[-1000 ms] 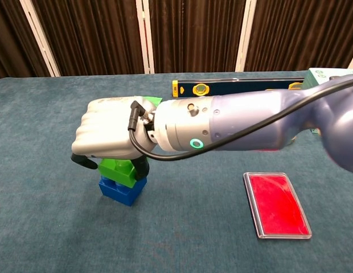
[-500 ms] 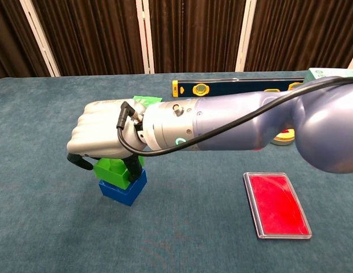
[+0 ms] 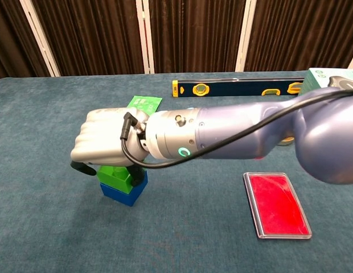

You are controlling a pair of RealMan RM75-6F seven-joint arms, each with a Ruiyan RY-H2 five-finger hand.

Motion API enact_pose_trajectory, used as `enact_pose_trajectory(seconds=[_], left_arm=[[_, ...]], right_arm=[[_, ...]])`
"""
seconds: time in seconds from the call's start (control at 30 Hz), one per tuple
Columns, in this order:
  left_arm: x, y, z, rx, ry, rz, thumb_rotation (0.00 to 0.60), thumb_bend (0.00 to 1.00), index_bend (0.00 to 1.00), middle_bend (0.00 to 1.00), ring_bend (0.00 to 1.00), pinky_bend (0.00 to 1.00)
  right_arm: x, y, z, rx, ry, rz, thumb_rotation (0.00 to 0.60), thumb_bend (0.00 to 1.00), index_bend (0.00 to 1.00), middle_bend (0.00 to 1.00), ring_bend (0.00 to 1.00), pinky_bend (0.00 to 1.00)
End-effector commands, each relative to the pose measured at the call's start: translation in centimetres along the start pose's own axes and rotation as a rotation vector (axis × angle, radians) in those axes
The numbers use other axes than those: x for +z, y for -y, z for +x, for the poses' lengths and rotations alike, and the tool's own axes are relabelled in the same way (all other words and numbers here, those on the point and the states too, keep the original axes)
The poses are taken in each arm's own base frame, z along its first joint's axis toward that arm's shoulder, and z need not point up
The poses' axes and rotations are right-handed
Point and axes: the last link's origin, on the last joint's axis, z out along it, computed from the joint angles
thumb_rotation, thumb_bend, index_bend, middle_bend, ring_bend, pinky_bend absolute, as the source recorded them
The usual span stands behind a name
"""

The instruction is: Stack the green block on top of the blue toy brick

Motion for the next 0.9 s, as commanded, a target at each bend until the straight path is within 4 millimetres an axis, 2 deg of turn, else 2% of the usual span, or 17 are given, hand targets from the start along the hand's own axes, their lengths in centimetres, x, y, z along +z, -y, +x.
enact_pose_trajectory(seconds=[0.03,0.17,0.23,0.27,0.33,0.37,0.43,0.67,0.77,0.9], left_arm=[[0.0,0.0,0.0,0.001,0.001,0.000,0.600,0.00,0.00,0.00,0.00,0.00],[0.1,0.0,0.0,0.000,0.002,0.000,0.600,0.00,0.00,0.00,0.00,0.00],[0.1,0.1,0.0,0.000,0.004,0.002,0.600,0.00,0.00,0.00,0.00,0.00],[0.1,0.1,0.0,0.000,0.004,0.003,0.600,0.00,0.00,0.00,0.00,0.00],[0.2,0.1,-0.1,0.003,0.005,0.002,0.600,0.00,0.00,0.00,0.00,0.00],[0.1,0.0,-0.1,0.003,0.006,0.001,0.600,0.00,0.00,0.00,0.00,0.00],[0.1,0.0,-0.1,0.003,0.007,-0.001,0.600,0.00,0.00,0.00,0.00,0.00],[-0.1,-0.2,0.0,0.001,0.005,-0.012,0.600,0.00,0.00,0.00,0.00,0.00],[-0.1,-0.2,0.1,0.005,-0.007,-0.021,0.600,0.00,0.00,0.00,0.00,0.00],[-0.2,-0.4,0.1,0.001,-0.023,-0.037,0.600,0.00,0.00,0.00,0.00,0.00]], right_arm=[[0.0,0.2,-0.5,-0.003,0.012,0.001,0.600,0.68,0.45,0.55,0.44,0.58],[0.0,0.2,-0.7,-0.005,0.013,-0.005,0.600,0.59,0.45,0.53,0.43,0.58],[0.0,0.0,-0.5,-0.023,-0.001,-0.013,0.600,0.45,0.38,0.46,0.41,0.55],[0.0,0.0,-0.4,-0.035,-0.009,-0.017,0.600,0.30,0.29,0.40,0.37,0.51],[-0.2,-0.3,-0.5,-0.046,-0.010,-0.025,0.600,0.05,0.11,0.29,0.30,0.42],[-0.4,-0.4,-0.6,-0.050,-0.007,-0.032,0.600,0.01,0.07,0.25,0.28,0.40],[-0.7,-0.7,-0.5,-0.048,-0.007,-0.050,0.600,0.00,0.01,0.18,0.22,0.35],[-3.4,-2.2,1.3,-0.037,-0.044,-0.126,0.600,0.00,0.00,0.12,0.18,0.30],[-5.4,-3.3,1.9,-0.075,-0.058,-0.167,0.600,0.00,0.00,0.09,0.14,0.27],[-10.3,-5.5,2.1,-0.100,-0.060,-0.270,0.600,0.00,0.00,0.03,0.05,0.19]])
